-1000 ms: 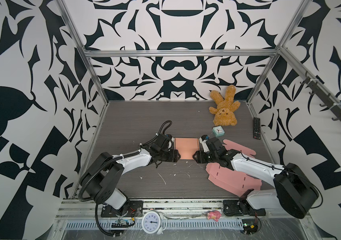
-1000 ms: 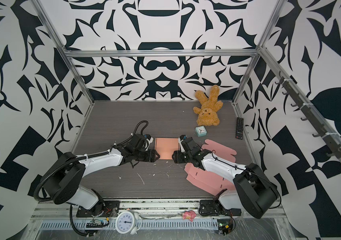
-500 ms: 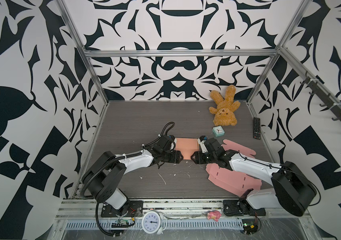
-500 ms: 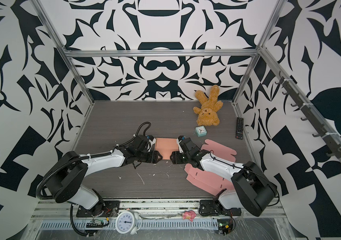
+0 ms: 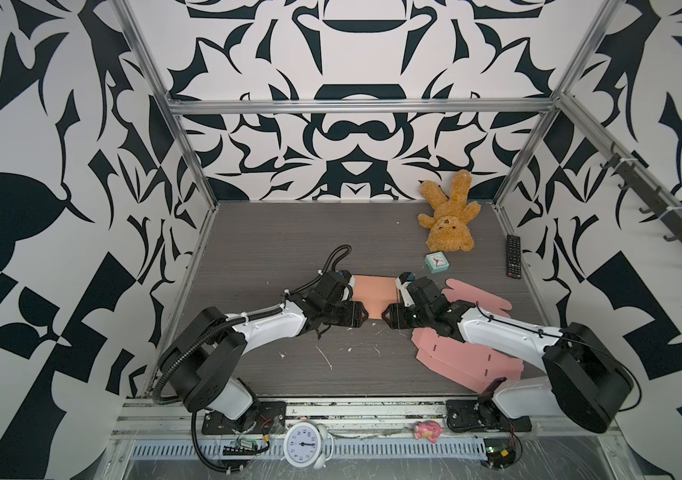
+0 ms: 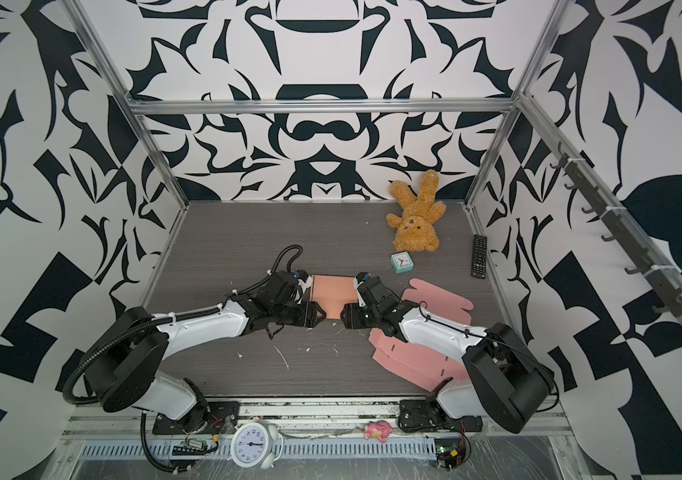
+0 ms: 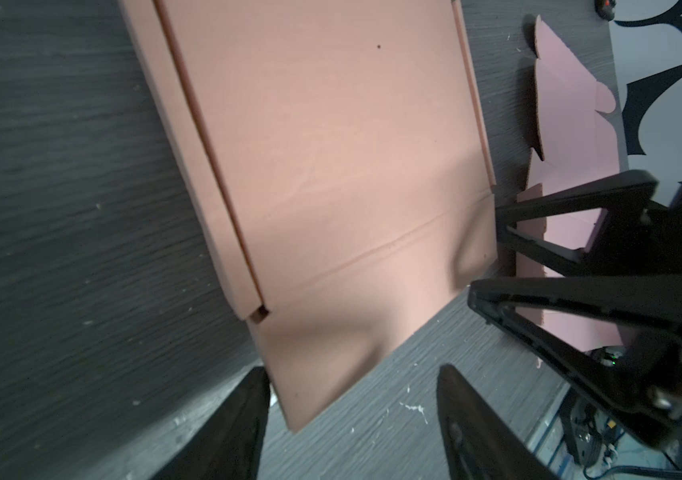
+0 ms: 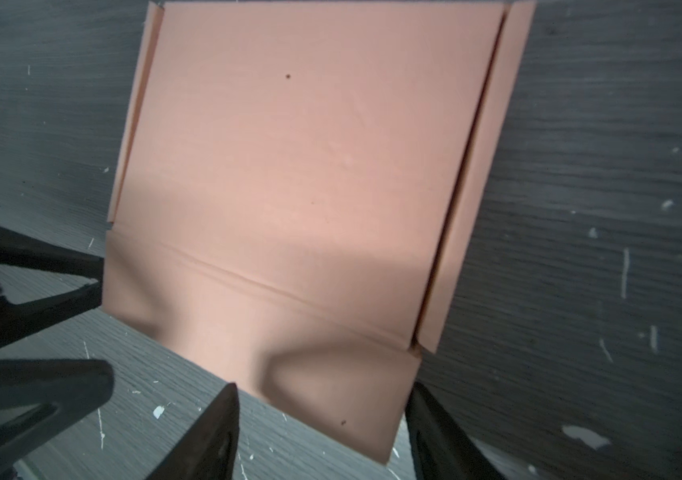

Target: Fold the paper box

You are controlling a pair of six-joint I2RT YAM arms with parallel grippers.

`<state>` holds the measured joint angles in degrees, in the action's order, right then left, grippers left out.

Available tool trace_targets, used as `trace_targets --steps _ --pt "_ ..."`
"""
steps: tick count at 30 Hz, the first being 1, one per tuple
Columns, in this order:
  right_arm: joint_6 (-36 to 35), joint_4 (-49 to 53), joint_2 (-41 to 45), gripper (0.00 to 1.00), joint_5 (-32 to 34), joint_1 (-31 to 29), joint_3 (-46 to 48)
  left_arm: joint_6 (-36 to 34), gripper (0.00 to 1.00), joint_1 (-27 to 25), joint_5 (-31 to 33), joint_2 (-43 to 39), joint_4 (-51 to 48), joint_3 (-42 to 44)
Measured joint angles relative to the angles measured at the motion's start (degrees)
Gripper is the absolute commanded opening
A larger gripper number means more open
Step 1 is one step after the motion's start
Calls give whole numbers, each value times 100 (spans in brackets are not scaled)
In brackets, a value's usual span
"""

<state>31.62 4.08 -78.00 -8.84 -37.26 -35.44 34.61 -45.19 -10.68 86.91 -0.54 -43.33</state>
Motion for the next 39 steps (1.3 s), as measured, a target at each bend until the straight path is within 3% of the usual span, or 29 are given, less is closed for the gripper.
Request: trace_targets --steps 25,34,39 --pt "-7 -144 -267 60 212 -72 13 15 57 -33 219 275 120 87" --pt "-9 -179 -306 59 424 -74 13 7 61 13 251 264 234 144" --pt "-33 -173 -306 59 503 -74 13 26 67 422 -179 35 256 450"
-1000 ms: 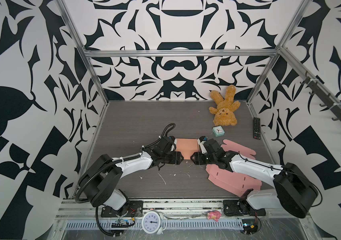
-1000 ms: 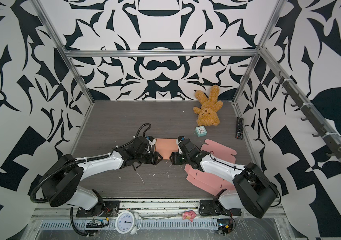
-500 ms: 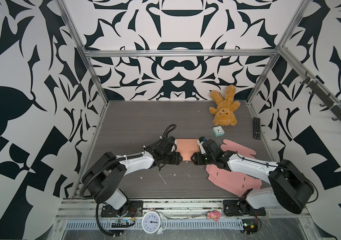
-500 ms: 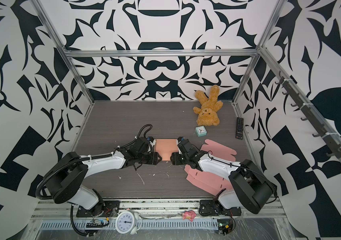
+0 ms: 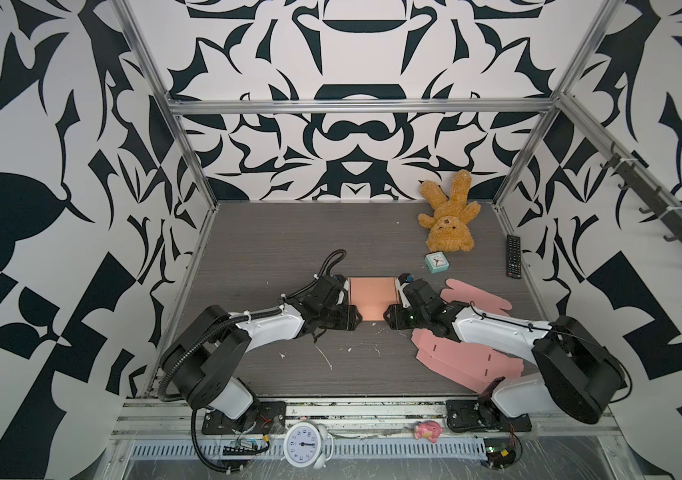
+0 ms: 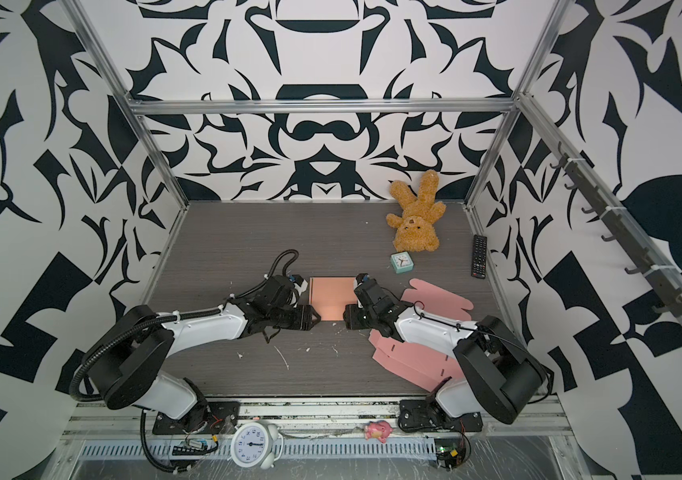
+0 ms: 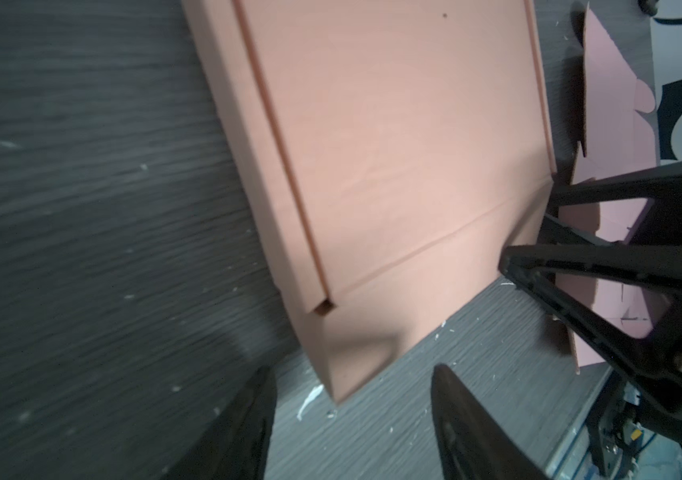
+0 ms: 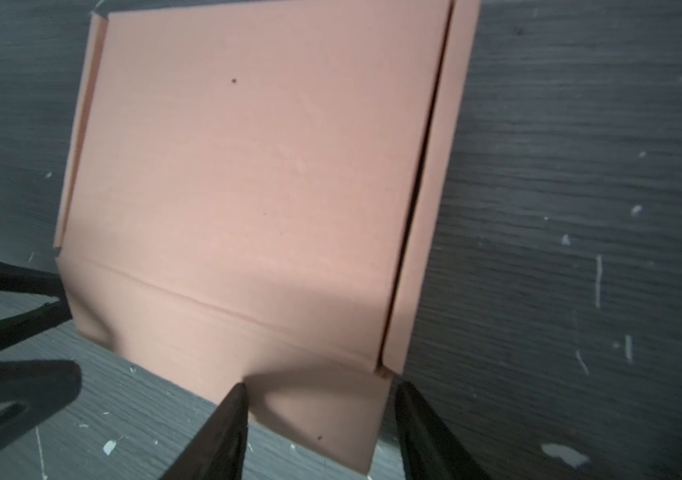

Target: Fold the paper box

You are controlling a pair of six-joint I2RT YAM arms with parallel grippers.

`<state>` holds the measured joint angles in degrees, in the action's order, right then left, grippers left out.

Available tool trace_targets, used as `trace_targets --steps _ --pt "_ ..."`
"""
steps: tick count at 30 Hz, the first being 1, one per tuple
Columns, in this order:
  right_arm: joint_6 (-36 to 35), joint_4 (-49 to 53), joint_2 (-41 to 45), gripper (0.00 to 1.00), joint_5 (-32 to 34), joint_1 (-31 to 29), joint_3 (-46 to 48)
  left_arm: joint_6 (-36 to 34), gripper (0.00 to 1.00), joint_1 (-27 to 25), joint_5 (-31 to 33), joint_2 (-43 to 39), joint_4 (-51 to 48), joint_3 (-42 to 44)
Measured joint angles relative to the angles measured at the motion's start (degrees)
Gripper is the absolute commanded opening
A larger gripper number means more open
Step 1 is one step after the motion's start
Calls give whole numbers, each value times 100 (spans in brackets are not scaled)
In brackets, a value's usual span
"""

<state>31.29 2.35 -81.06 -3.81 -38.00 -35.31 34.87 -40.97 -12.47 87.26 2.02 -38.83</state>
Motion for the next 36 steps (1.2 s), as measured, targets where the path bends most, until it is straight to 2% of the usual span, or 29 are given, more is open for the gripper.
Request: trace_targets --steps 5,11,22,36 --pt "-2 2 2 59 66 -2 0 -35 68 428 -404 -205 -15 35" --pt "-2 9 2 59 98 -2 0 -197 68 474 -634 -79 -98 -343" --pt "-22 66 13 59 197 -2 0 -249 66 745 -833 1051 83 -907" --pt "-173 79 11 59 566 -37 -2 -155 58 772 -975 1239 404 -914"
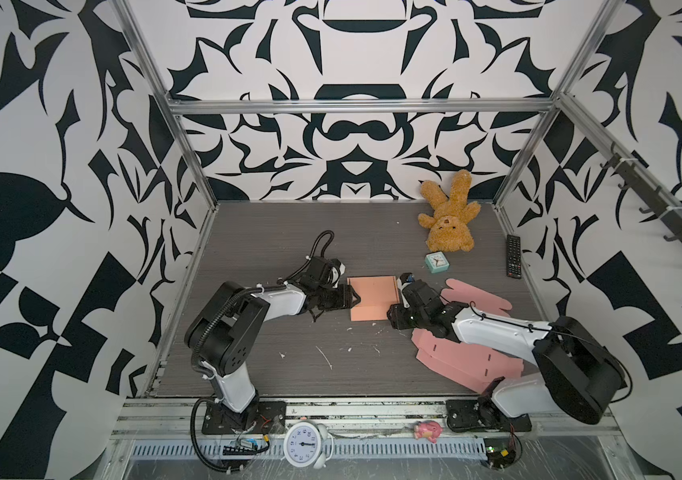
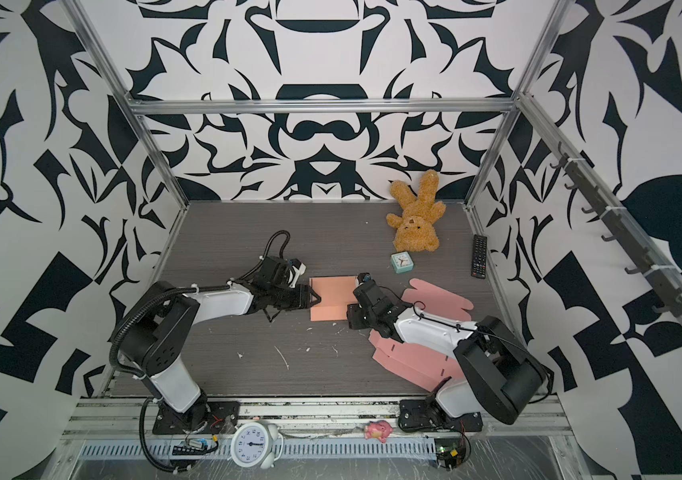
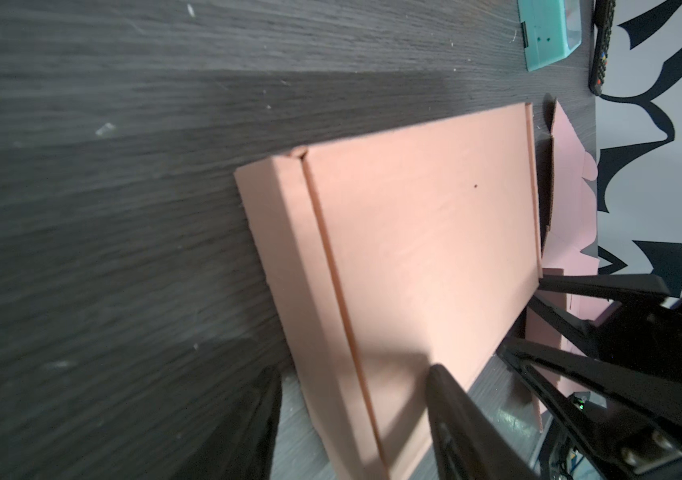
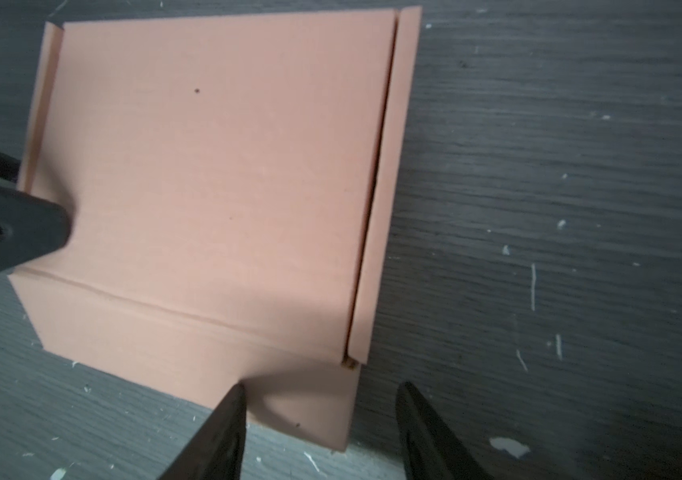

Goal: Fold the paper box
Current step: 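Open both grippers and draw them back from the closed peach box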

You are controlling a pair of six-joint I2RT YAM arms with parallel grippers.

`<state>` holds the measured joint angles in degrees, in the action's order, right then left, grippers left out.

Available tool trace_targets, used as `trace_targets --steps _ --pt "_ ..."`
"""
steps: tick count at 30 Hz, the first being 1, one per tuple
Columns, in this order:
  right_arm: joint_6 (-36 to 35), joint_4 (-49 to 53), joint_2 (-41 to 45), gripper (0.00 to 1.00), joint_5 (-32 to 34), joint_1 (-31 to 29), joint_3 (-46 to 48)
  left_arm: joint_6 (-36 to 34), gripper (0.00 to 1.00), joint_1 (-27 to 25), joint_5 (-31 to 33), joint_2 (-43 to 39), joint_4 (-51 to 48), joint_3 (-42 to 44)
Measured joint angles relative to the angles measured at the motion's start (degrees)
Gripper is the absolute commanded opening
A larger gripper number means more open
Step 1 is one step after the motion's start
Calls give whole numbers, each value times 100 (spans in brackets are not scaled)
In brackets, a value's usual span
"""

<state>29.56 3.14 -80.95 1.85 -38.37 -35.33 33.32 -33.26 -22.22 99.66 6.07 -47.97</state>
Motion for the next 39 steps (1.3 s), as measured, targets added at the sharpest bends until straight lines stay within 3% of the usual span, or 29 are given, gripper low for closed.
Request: trace_targets --steps 28,34,39 --pt "-170 -9 -299 59 299 -4 -192 24 60 9 39 -210 24 177" --pt "-201 186 118 58 313 -4 -190 -127 61 293 33 -647 -365 197" --pt "-275 326 175 55 240 -4 -190 -315 63 640 -155 -535 -708 -334"
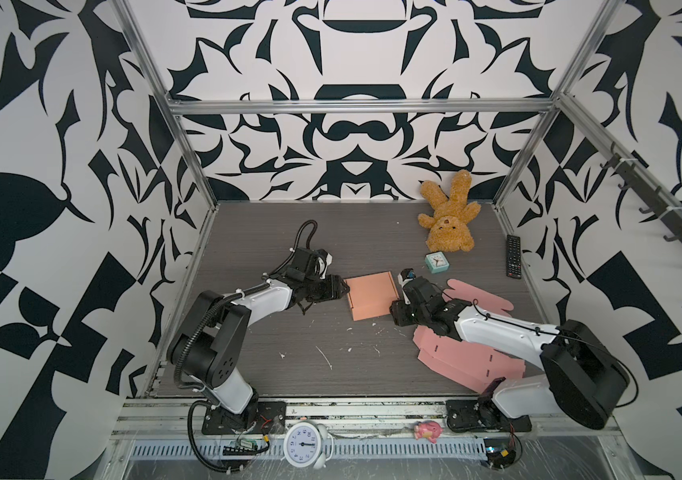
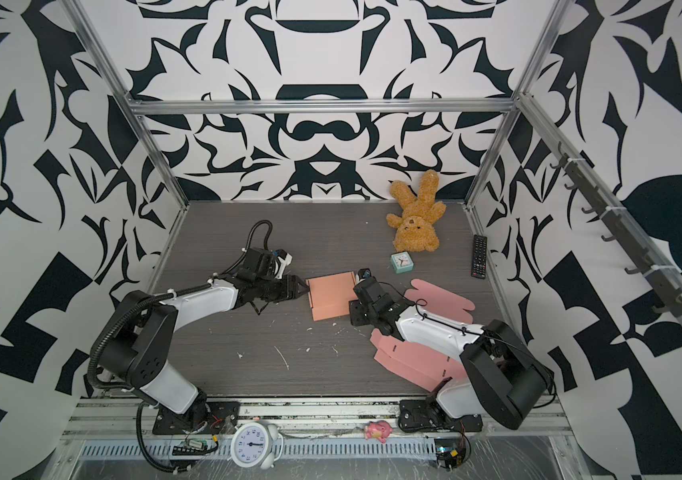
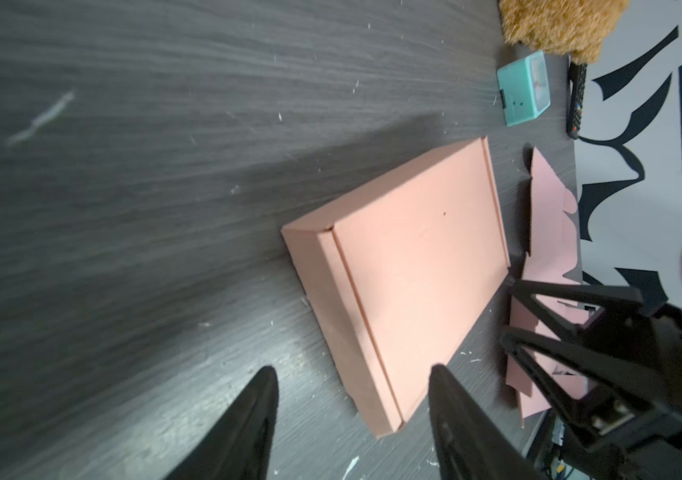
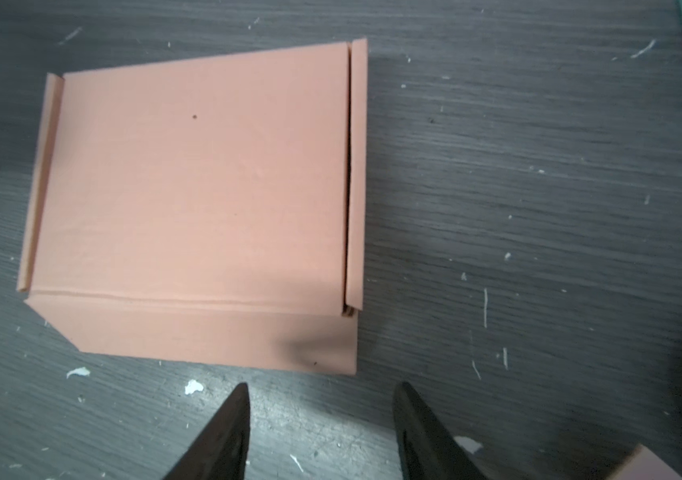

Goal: Fold the paper box
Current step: 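Open both grippers and draw them back from the closed peach box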

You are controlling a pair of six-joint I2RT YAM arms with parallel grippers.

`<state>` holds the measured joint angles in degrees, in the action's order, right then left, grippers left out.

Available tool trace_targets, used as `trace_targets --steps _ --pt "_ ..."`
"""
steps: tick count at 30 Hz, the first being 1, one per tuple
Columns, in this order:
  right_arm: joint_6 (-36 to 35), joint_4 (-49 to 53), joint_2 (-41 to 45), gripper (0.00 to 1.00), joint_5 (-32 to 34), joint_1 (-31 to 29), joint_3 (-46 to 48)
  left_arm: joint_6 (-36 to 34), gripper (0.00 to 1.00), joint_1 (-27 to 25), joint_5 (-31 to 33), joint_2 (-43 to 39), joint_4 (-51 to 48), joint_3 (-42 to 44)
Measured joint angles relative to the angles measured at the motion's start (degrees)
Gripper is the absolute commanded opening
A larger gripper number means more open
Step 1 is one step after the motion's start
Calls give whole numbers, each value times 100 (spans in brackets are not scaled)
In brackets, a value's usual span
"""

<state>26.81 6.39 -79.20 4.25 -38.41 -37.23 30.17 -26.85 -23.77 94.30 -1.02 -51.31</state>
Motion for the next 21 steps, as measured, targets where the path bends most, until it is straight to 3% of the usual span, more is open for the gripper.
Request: trace_targets --steps 14,21 --pt "68 146 142 53 -125 -144 0 -472 67 164 -748 1786 -669 -2365" --pt "149 87 -105 54 -175 -144 0 -568 67 173 -992 2107 -931 -2518"
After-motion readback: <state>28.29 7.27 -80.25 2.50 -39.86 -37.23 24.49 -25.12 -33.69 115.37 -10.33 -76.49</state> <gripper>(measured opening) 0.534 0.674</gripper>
